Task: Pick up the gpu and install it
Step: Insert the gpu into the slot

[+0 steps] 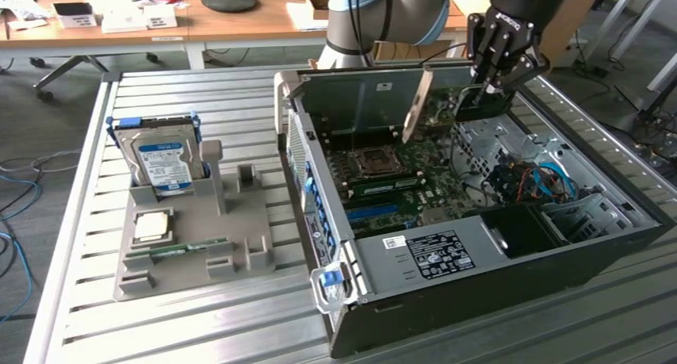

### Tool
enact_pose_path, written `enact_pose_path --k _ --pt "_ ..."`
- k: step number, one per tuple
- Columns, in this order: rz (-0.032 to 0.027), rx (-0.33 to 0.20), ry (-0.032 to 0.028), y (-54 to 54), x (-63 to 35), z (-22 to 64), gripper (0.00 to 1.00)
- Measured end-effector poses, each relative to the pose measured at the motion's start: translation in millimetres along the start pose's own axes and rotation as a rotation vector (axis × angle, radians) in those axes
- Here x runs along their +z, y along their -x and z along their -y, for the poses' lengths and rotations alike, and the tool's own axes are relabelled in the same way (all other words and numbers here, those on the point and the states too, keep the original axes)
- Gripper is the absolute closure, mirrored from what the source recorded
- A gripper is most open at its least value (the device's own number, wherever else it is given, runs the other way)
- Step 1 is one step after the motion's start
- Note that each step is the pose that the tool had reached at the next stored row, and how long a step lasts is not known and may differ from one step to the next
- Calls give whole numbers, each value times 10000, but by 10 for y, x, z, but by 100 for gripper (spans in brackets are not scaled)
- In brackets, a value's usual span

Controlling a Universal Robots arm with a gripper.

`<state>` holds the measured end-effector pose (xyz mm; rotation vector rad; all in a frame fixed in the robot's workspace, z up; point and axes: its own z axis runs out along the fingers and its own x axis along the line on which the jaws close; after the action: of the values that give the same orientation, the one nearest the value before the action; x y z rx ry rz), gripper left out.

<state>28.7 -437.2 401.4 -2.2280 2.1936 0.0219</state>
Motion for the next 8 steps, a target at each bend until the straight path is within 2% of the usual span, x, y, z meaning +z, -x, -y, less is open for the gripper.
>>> enact_pose_path --k 5,8 --pt "0 235 -9 -16 75 -5 73" --pt "-2 298 -10 -45 84 -10 73"
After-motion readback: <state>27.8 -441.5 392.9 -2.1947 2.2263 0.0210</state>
